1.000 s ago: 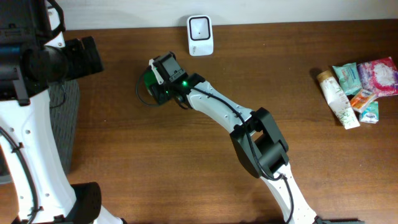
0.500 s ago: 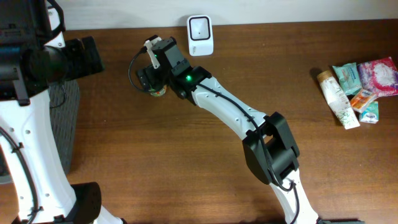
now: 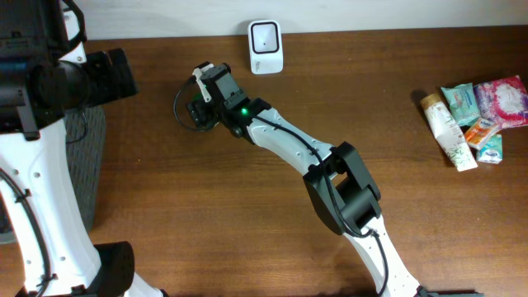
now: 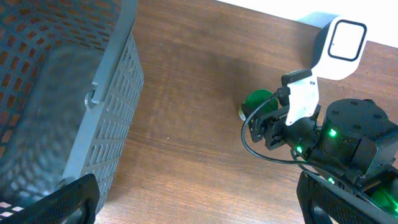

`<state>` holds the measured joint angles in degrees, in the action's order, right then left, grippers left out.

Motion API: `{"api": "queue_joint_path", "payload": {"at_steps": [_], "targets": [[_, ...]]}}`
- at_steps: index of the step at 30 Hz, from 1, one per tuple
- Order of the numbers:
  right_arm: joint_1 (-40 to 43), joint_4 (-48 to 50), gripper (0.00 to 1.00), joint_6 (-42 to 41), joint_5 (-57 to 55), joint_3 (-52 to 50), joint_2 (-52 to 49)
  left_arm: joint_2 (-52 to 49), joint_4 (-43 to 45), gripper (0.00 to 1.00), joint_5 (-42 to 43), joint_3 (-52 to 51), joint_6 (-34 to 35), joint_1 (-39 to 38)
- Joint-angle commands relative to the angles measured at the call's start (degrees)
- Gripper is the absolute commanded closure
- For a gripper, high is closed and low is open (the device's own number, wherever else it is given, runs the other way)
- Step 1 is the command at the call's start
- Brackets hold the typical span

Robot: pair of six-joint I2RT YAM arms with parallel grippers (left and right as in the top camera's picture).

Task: Scan the item barcode

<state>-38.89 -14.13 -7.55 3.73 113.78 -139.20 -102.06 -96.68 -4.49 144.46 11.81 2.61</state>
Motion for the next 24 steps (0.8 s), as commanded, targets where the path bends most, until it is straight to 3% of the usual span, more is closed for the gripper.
{"api": "queue_joint_path", "payload": {"at_steps": [1,8,11,14,19,22,23,24], "targets": [[-0.52,-0.61,0.23,-0.24,0.35,0.66,-1.40,0.24,-0.02,0.01,0.39,0.15,0.31,0.17],[-0.42,-2.99,0.43,-0.24,0.07,0.68,1.73,0.24,-0.02,0.01,0.39,0.15,0.33,0.17],[-0.04,-8.61,0.43,-0.26,0.04,0.68,4.79,0.24,-0.02,0.01,0.39,0.15,0.33,0.17],[2.38,-21.73,0.41,-0.28,-7.34,0.68,8.22,0.24,-0.02,0.01,0.39,0.15,0.31,0.17],[10.93,-41.35,0.34,-0.24,-7.21,0.68,9.42,0.24,-0.02,0.01,0.39,0.15,0.31,0.17],[12.83,-45.31,0.20,-0.46,-3.63,0.68,10.03,0.24,-0.02,0.01,0.39,0.15,0.31,0.17],[12.83,-45.97,0.04,-0.46,-2.69,0.68,11.39,0.24,-0.02,0.01,0.39,0.15,0.33,0.17],[12.96,-46.60,0.01,-0.92,-2.71,0.94,12.81,0.24,-0.02,0.01,0.39,0.15,0.31,0.17]]}}
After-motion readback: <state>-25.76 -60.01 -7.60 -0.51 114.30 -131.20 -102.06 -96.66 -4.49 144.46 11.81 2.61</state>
